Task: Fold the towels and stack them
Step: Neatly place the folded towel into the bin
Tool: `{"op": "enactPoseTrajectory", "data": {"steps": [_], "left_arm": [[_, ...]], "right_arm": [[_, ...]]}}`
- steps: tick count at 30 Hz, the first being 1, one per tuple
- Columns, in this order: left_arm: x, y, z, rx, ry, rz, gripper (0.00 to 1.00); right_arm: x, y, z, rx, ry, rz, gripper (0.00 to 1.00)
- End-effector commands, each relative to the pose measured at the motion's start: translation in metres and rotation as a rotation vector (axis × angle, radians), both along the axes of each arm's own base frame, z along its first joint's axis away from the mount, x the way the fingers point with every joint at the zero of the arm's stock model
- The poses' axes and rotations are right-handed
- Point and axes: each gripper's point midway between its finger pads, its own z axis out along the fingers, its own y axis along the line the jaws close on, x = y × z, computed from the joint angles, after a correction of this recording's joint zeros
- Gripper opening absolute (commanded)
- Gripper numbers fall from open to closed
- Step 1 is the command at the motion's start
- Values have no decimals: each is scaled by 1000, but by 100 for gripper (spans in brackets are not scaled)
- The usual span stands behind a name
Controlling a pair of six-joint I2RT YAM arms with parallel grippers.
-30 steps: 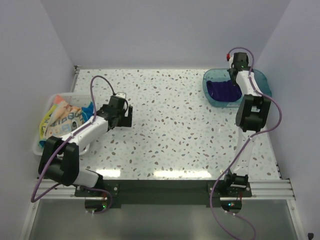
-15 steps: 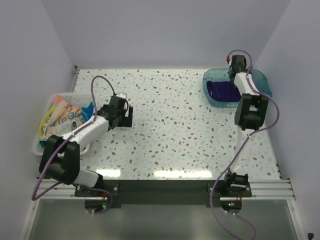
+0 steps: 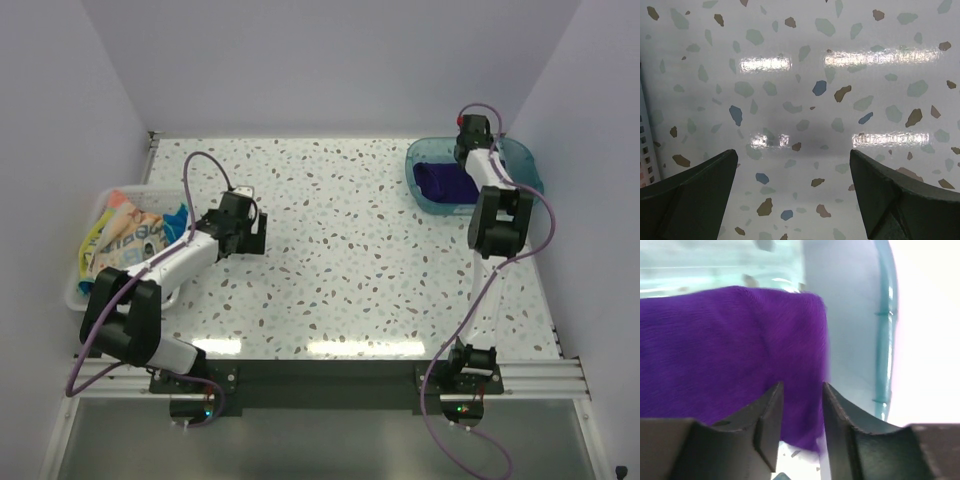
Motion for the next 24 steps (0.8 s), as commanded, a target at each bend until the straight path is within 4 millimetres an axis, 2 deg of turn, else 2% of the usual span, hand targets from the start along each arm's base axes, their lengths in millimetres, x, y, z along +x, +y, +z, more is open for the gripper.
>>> {"op": "enactPoseTrajectory", "data": {"steps": [1, 5, 8, 10, 11, 14, 17, 18, 20, 24], "left_arm": [[8, 0, 1, -2, -27, -11, 100], [7, 0, 1, -2, -26, -11, 100], [7, 0, 1, -5, -25, -11, 100], [8, -1, 2, -9, -28, -15, 100], [8, -1, 1, -9, -27, -15, 100], [8, -1, 2, -8, -28, -17, 100], [8, -2, 1, -9, -28, -17, 100], [8, -2, 2, -10, -29, -17, 100], [8, -2, 2, -9, -28, -17, 100], [8, -1, 2, -8, -28, -19, 100]], "right_arm": [[-2, -25, 21, -113, -68, -119, 43], [-12, -41, 30, -147, -90, -206, 45], [-13, -37, 37, -105, -120, -212, 46], [-9, -21, 31, 17, -140, -165, 46], [-8, -15, 41, 62, -171, -148, 46], [-2, 18, 30, 257, -195, -61, 43], [1, 39, 26, 390, -214, -35, 38], [3, 47, 17, 441, -209, -33, 36], [7, 52, 13, 478, -208, -27, 32], [10, 57, -9, 523, -174, -40, 27]]}}
